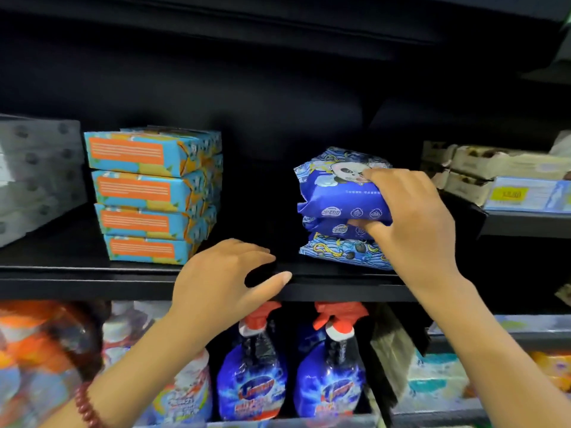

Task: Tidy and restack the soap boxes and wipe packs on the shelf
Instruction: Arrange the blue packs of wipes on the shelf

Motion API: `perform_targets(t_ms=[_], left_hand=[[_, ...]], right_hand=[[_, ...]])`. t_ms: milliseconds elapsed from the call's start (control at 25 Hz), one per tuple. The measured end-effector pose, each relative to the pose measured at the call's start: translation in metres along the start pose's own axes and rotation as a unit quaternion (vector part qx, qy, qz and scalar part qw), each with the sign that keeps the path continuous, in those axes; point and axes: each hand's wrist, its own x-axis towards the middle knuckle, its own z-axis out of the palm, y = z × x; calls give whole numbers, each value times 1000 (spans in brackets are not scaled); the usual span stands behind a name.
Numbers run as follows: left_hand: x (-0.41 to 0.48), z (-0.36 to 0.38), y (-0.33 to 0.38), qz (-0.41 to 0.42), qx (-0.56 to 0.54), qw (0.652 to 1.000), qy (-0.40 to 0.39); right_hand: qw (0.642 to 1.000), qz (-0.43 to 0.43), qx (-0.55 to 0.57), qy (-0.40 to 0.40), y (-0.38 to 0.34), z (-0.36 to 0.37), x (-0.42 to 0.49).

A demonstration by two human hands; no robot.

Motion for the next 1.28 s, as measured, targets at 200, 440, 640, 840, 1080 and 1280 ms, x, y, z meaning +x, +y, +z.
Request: perform_targets(t_ms=[200, 440, 640, 840, 1080, 1280], left_hand=[[11, -22, 5, -146, -372, 915, 60], [15, -37, 14, -197, -514, 834, -30], [12, -31, 7, -193, -582, 789, 29], [9, -34, 1, -124, -558, 820, 23], [8, -35, 0, -53, -522, 850, 41], [5, -34, -6, -86, -467, 879, 28]], right_hand=[[986, -108, -10, 128, -20, -2, -15], [971, -171, 7, 168, -54, 12, -40], [984, -121, 120, 46, -49, -1, -48], [937, 120, 318, -75, -47, -21, -27], [905, 151, 379, -118, -50, -21, -20], [948, 66, 311, 11, -54, -24, -30]])
